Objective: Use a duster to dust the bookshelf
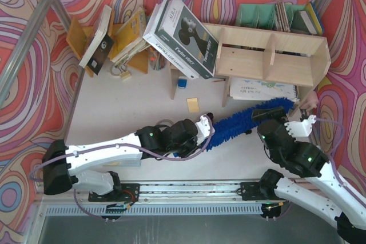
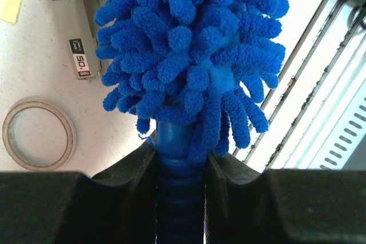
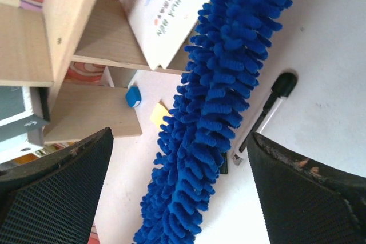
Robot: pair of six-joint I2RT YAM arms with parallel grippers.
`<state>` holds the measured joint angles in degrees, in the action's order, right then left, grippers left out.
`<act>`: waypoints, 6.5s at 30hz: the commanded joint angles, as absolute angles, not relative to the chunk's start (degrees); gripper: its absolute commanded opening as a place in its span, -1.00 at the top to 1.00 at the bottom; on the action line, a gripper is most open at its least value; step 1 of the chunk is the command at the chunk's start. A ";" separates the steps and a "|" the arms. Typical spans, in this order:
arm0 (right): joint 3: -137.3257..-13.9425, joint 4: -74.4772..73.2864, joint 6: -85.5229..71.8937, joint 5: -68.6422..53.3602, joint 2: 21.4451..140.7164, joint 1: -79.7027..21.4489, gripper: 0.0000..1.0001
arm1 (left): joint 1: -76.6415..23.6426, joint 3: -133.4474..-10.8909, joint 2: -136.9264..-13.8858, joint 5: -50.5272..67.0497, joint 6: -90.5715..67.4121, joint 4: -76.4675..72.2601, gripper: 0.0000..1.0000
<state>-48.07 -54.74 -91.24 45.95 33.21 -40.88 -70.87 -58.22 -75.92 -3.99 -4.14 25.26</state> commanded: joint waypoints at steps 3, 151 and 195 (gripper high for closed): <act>-52.10 -46.19 -71.11 49.84 31.65 -41.04 -0.75 | -71.53 -61.46 -71.34 -4.76 -5.96 23.51 1.00; -49.06 1.06 3.05 45.46 38.41 -41.04 -0.97 | -79.39 -78.75 -67.32 -57.42 -38.30 46.91 1.00; -47.64 1.38 1.58 48.65 35.96 -41.04 -0.98 | -72.92 -107.15 -87.27 -46.00 -59.84 58.42 1.00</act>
